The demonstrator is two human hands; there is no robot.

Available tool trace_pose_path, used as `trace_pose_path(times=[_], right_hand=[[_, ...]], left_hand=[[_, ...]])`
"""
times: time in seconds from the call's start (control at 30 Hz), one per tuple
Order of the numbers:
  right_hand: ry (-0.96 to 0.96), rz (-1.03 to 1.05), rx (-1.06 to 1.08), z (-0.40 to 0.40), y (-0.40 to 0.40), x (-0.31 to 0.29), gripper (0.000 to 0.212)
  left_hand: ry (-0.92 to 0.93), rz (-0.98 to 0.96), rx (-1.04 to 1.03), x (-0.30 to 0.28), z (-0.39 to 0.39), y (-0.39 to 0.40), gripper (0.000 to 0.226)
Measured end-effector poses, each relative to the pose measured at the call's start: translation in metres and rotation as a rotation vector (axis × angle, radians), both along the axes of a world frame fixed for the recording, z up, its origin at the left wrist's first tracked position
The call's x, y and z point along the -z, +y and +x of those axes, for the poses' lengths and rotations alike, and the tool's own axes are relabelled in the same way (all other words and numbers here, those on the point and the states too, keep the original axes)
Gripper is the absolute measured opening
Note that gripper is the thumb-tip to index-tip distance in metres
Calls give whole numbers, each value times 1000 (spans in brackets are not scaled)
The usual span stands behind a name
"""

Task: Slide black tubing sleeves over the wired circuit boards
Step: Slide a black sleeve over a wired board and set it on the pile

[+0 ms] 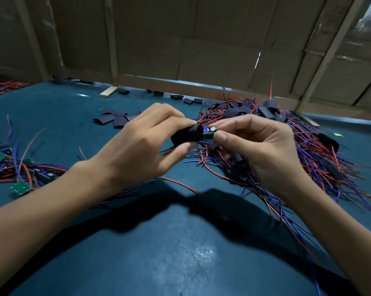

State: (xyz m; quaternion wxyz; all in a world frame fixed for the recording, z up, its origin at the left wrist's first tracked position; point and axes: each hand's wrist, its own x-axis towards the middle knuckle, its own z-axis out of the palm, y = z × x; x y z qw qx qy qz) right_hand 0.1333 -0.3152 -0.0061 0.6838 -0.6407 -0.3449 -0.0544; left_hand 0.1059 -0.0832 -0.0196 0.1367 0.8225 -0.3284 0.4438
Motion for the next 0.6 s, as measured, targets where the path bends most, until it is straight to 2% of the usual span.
trace_pose_path(times=[0.2,0.33,0.47,0.53,0.6], right_hand=[[-237,-81,5,-3,0,-2,23],[-318,-112,73,0,0,0,20],[-684,-313,295,-1,2,6,8],[-683,-287,331,-3,6,9,8],[-550,-209,305,-6,10,13,11]], left_hand=[[9,33,24,-2,-1,-1,32],[40,12,76,-3,-2,-1,31],[100,-108,149,-4,-8,-9,30],[112,-155,162,-7,-9,-11,28],[142,-199,164,-9,-9,-12,29]])
